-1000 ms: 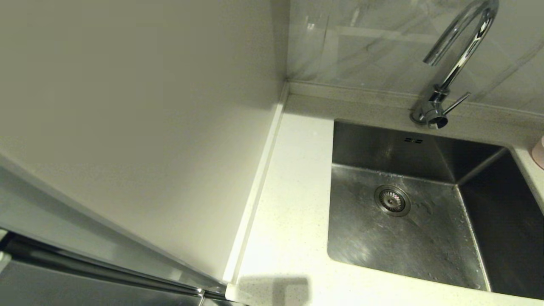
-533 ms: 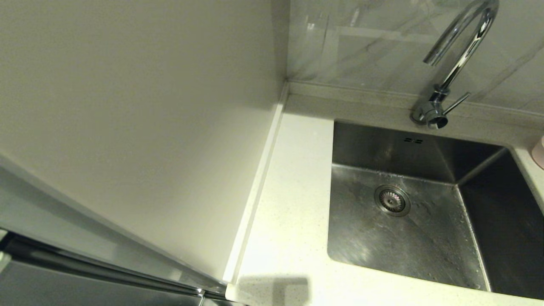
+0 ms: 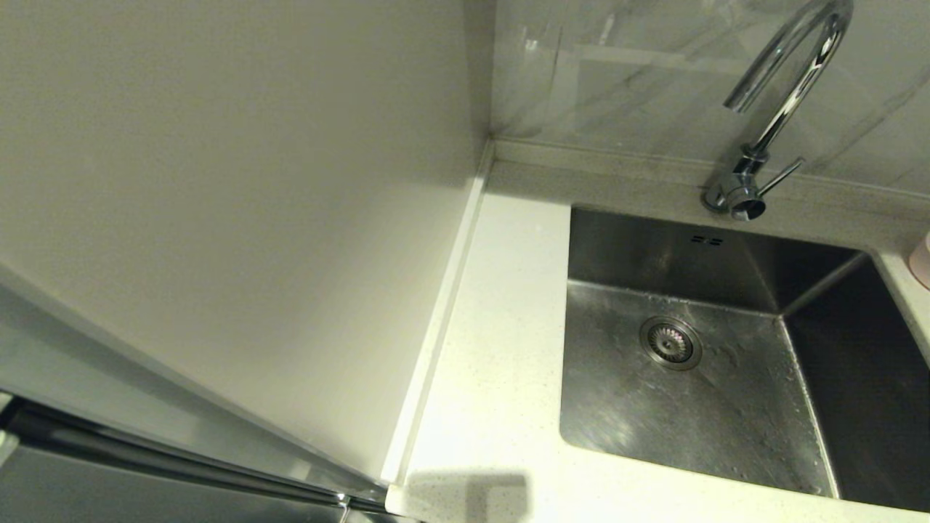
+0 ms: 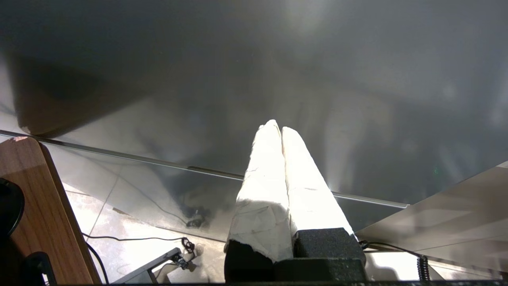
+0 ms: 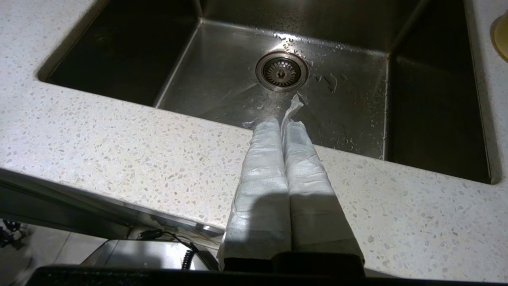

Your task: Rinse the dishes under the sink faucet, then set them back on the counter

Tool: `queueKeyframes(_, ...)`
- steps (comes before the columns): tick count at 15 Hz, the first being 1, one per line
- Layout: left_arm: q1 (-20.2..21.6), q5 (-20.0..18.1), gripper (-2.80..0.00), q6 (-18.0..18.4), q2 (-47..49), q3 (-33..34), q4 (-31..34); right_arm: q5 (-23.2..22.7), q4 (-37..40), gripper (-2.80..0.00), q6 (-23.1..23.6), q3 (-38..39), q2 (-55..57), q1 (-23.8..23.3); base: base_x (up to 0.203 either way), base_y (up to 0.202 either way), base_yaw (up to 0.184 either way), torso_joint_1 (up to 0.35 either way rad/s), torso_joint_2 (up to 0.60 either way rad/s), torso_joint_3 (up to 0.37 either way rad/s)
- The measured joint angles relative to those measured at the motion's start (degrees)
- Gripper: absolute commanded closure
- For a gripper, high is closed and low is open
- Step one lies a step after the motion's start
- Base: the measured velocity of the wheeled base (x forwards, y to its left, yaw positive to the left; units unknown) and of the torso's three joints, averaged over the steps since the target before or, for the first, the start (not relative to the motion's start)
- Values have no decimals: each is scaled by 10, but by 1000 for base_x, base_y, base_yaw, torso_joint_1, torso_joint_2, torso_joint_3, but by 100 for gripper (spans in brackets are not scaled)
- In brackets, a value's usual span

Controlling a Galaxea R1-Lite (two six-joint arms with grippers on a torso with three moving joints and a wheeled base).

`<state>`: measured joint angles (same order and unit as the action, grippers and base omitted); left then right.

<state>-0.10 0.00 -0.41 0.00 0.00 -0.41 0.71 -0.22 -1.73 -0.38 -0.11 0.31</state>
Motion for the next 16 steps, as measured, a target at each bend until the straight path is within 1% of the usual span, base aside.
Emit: queueKeyframes(16,0,0,0,0,0,0,0,0,0,0,0,0,0,0,0,0,0,0,0,0)
